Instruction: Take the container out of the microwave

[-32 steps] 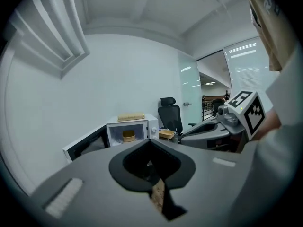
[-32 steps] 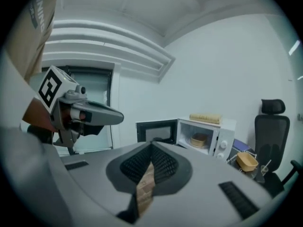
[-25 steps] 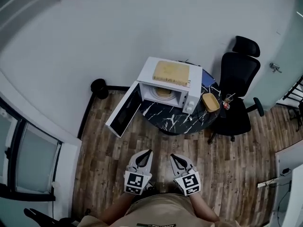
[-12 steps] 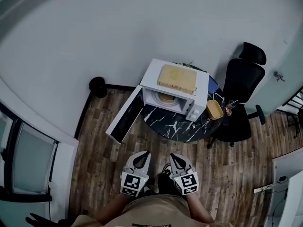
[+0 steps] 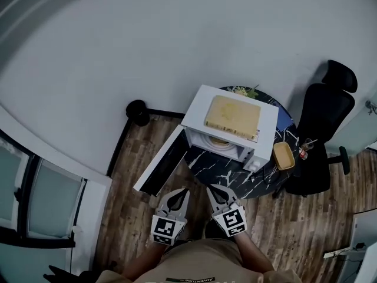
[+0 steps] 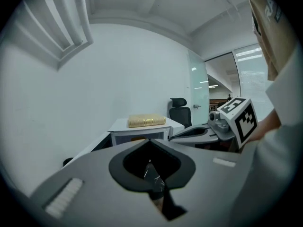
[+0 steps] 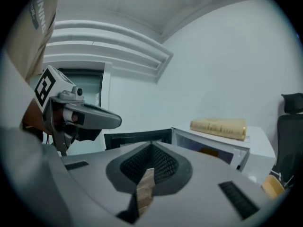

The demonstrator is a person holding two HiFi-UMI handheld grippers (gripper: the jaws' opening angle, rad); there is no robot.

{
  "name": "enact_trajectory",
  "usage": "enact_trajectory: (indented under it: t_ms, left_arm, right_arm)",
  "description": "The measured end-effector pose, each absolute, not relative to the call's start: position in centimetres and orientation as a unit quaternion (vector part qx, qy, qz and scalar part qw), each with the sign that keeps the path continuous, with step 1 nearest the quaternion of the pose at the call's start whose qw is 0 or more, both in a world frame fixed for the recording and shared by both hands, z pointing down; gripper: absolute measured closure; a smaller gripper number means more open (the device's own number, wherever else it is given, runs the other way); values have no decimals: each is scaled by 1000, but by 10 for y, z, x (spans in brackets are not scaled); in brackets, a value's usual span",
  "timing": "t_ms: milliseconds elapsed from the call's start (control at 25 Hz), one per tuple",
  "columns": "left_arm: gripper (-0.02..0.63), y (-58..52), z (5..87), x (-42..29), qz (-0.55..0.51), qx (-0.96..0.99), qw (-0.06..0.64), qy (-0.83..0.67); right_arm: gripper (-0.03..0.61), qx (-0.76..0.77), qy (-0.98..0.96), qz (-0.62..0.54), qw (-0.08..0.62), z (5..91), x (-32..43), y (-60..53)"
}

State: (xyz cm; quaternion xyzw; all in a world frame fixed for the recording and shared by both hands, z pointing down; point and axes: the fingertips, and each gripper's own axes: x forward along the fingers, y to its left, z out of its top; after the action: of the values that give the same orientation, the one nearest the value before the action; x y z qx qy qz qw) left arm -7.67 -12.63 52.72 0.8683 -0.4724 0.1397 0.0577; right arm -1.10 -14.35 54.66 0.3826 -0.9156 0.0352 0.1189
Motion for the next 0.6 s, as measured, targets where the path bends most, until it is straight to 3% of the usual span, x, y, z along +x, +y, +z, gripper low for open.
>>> enact_trajectory:
  t_ms: [600]
  left_arm:
    - [607, -235, 523, -28, 156, 849, 66, -500]
  right_arm:
    - [571, 328, -934, 47, 135, 569, 27, -237]
